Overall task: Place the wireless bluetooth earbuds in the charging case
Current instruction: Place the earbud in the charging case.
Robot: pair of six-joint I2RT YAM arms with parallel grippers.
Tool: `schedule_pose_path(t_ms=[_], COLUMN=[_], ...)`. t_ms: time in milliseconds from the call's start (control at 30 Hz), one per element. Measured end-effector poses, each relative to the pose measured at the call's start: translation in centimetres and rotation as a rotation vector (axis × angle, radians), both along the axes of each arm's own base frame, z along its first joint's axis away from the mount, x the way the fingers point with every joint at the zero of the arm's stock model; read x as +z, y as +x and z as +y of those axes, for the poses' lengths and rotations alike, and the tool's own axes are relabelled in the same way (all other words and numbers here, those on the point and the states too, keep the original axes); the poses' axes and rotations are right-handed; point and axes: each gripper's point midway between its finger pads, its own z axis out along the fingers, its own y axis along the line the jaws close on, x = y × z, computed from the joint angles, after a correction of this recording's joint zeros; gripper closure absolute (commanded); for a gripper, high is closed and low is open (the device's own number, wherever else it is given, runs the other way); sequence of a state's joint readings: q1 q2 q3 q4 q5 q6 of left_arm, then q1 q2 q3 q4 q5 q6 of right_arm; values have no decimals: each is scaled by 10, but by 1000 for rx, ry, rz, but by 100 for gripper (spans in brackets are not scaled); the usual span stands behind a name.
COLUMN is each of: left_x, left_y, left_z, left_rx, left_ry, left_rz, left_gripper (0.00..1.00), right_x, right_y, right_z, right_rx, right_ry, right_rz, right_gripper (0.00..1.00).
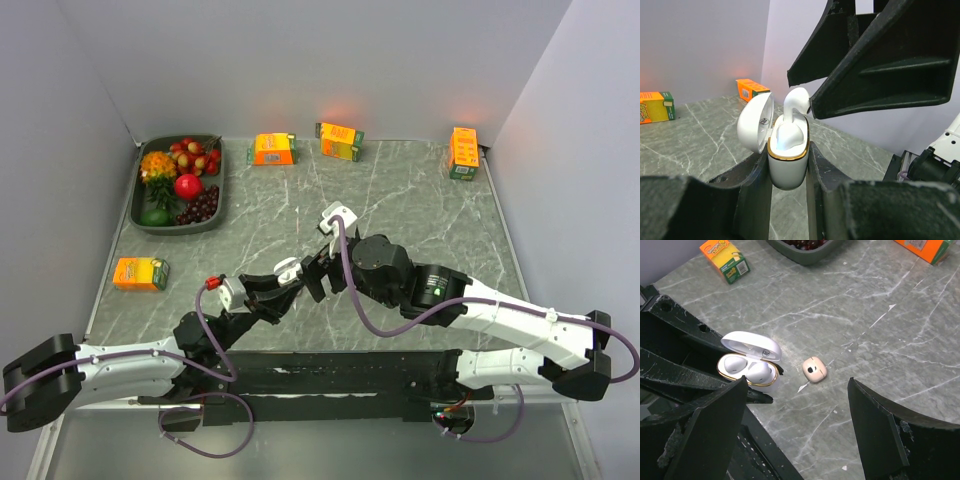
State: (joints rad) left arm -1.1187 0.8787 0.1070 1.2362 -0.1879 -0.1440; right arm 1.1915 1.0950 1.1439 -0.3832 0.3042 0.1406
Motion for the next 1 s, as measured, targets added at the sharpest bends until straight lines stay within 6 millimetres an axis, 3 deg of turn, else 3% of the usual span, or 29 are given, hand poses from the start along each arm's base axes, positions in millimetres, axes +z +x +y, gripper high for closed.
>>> schedule_pose_path(t_ms=[567,1000], left_x=[0,0], left_y=[0,-1], left_z=[0,-1], left_rx=[-1,-8], left_ry=[2,1], left_rz=[0,0], left_gripper=[99,99], right_x=[20,8], right_y=[4,7], right_z=[-16,-9], right_rx=[-39,-36], right_ry=[30,-6], right_rz=[-56,-43], right_gripper=[11,11])
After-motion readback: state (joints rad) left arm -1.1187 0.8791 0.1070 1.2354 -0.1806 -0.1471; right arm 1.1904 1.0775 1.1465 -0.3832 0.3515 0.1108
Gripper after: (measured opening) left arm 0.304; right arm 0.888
